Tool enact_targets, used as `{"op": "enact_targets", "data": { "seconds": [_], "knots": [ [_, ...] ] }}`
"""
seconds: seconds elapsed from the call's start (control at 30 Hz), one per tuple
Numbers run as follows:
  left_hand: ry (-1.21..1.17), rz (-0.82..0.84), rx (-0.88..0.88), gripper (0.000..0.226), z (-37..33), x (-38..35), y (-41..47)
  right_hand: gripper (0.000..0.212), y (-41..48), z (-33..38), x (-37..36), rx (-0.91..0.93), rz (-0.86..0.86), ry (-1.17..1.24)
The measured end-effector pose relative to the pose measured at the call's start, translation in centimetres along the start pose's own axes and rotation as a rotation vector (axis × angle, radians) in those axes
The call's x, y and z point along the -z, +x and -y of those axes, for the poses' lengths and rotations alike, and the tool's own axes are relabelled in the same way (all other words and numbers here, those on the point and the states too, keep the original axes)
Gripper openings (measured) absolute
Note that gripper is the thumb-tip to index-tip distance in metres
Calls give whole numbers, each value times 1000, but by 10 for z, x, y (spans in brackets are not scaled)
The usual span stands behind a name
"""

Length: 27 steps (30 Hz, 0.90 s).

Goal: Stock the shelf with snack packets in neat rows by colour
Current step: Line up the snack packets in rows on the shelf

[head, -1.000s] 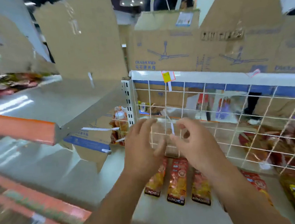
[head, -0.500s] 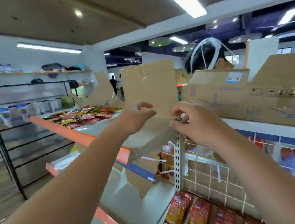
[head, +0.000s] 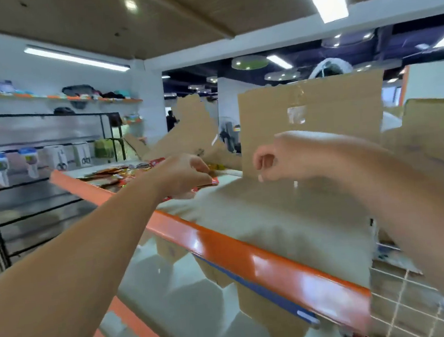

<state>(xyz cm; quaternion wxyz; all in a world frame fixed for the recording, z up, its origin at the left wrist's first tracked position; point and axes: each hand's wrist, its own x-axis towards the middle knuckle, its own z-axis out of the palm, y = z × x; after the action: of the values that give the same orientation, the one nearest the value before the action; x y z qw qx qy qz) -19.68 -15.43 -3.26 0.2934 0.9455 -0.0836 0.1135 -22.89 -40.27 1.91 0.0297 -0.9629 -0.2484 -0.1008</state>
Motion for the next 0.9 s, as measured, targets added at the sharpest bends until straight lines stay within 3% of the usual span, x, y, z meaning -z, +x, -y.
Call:
{"op": "enact_targets", "data": {
  "seconds": [0.3, 0.47, 0.63, 0.8, 0.9],
  "knots": [
    [427, 258, -164, 34, 68, 21, 120, 19, 163, 54, -32, -109, 212, -223],
    [540, 408, -249, 24, 64, 18, 147, 27, 199, 65, -71, -151, 336, -255],
    [552, 390, -330, 8, 72, 5, 154, 24, 201, 57, -96, -181, 195, -156],
    [468, 376, -351, 10, 82, 12, 154, 18, 200, 49, -114, -172, 46, 10],
    [439, 372, -356, 6, 83, 15, 150, 16, 203, 45, -120, -124, 2, -42]
  ]
}}
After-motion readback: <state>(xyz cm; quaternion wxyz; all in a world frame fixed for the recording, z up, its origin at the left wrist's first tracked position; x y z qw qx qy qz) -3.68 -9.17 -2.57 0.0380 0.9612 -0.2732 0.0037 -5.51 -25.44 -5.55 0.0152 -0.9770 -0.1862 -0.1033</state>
